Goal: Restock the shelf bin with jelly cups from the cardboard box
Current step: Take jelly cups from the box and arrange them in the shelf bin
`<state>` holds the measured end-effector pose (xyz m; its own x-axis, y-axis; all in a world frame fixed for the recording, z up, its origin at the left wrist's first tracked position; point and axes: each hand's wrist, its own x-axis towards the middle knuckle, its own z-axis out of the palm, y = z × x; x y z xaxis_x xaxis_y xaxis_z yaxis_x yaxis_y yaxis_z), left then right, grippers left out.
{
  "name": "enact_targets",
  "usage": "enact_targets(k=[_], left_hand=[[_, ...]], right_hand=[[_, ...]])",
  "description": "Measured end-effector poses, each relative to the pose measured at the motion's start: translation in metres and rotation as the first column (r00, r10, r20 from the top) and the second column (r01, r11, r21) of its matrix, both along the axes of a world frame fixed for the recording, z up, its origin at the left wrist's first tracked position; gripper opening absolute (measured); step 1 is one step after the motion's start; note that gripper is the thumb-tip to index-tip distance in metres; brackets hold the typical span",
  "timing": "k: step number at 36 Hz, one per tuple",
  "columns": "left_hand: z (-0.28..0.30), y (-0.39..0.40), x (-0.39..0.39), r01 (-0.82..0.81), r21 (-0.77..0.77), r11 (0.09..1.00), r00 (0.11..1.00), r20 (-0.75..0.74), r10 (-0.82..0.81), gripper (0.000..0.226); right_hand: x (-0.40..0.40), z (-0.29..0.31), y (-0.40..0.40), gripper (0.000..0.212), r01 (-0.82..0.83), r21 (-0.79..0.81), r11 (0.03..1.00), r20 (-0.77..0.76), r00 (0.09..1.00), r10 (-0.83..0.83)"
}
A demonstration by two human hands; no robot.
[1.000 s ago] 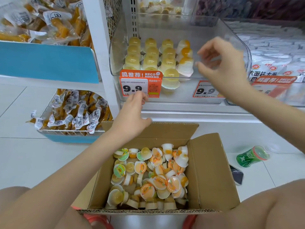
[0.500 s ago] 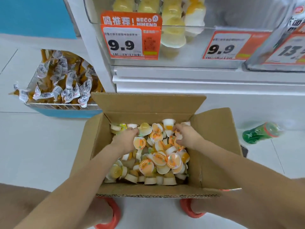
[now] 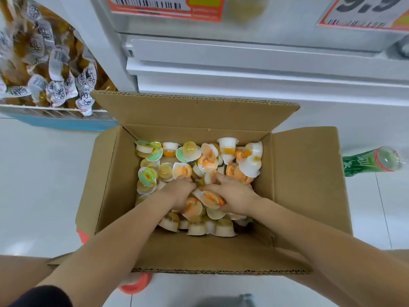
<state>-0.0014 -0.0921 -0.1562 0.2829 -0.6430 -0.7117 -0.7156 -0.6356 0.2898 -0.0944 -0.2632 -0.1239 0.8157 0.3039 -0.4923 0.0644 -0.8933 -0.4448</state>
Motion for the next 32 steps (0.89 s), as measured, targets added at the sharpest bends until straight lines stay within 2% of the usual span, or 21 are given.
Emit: enact_targets(k=[3, 7, 14, 20, 23, 28, 32], left_hand=[[-0.007, 0.001, -0.005, 0.075, 0.026, 0.997, 0.995, 0.063, -0.076, 0.061], [-0.005, -0.004, -0.01, 0.076, 0.09, 0.993, 0.993, 0.087, -0.083, 0.061], [0.01, 0.005, -0.025, -0.273, 0.11, 0.956, 0.961, -0.023, 0.277, 0.042], [0.031, 0.018, -0.025, -0.424, 0.083, 0.902, 0.893, -0.124, 0.432, 0.037], [0.065, 0.014, -0.019, -0.524, 0.031, 0.851, 0.833, -0.189, 0.52, 0.047], [0.147, 0.004, -0.006, -0.732, -0.141, 0.666, 0.658, -0.396, 0.64, 0.038], [0.241, -0.007, -0.006, -0.769, -0.379, 0.515, 0.639, -0.468, 0.61, 0.04]], right_hand=[[-0.006, 0.0, 0.0, 0.062, 0.154, 0.097, 0.983, -0.026, 0.988, -0.152], [-0.013, 0.006, -0.001, 0.067, 0.394, 0.222, 0.892, -0.04, 0.918, -0.395], [-0.011, 0.024, 0.006, 0.067, 0.541, 0.29, 0.79, -0.088, 0.837, -0.54], [-0.018, 0.057, -0.002, 0.056, 0.541, 0.297, 0.787, -0.074, 0.835, -0.545], [-0.024, 0.079, -0.011, 0.048, 0.544, 0.274, 0.793, -0.066, 0.833, -0.549], [-0.023, 0.143, -0.022, 0.04, 0.461, 0.238, 0.855, 0.036, 0.876, -0.482], [-0.016, 0.211, -0.021, 0.04, 0.322, 0.238, 0.916, 0.235, 0.897, -0.376]])
